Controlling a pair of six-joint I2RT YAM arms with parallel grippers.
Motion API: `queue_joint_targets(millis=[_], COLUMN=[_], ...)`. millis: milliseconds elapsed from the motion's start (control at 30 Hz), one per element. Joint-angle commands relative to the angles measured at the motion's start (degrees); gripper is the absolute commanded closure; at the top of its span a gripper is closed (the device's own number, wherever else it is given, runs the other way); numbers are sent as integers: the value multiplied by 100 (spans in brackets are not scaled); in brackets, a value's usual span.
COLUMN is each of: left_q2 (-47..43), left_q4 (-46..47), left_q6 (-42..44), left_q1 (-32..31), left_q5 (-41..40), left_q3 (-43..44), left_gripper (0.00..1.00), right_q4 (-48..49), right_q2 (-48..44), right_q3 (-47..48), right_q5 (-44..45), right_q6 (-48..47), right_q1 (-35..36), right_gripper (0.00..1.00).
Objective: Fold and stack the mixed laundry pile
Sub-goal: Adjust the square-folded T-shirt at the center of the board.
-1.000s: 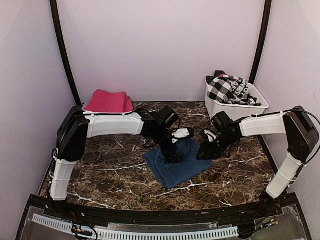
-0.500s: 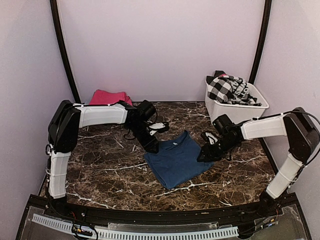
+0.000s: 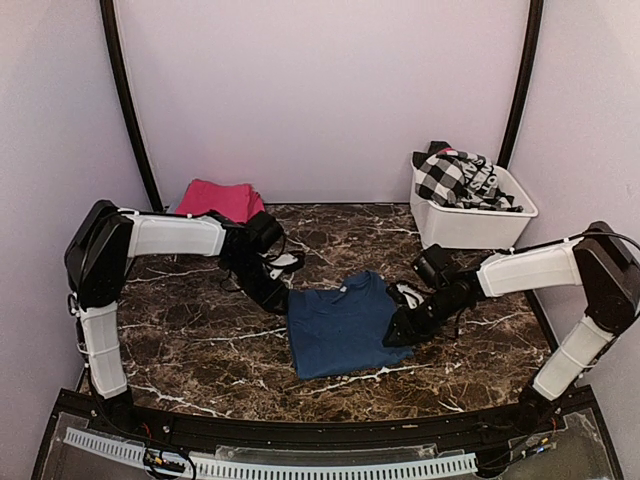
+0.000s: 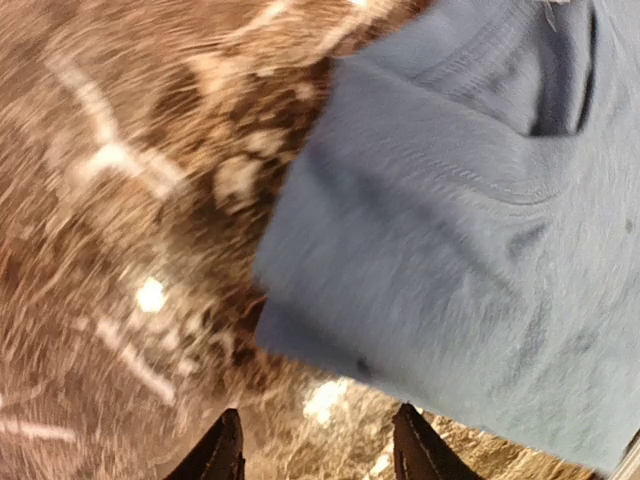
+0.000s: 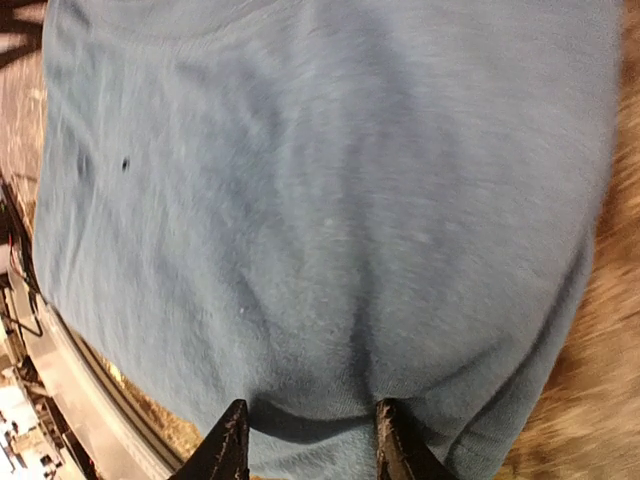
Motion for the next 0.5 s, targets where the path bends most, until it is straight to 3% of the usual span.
queue_joint_targets(millis=[0, 133, 233, 467], left_q2=[-1079, -1452, -1567, -1123], left_q4=[1069, 1628, 2097, 3012], left_q6=[-1053, -1747, -2106, -2595], left_q1=[178, 371, 401, 390], left_q5=[-85, 80, 399, 1117], left_q3=[-598, -1082, -1347, -1354], left_gripper=[48, 47, 47, 47], right_q4=[-293, -174, -538, -392], right_q2=[-230, -538, -1107, -1440], right_q3=[-223, -227, 46, 345], right_q5=[-187, -637, -163, 458], right_q6=[465, 623, 487, -135], right_q1=[611, 1069, 954, -569], right_gripper=[61, 60, 58, 61])
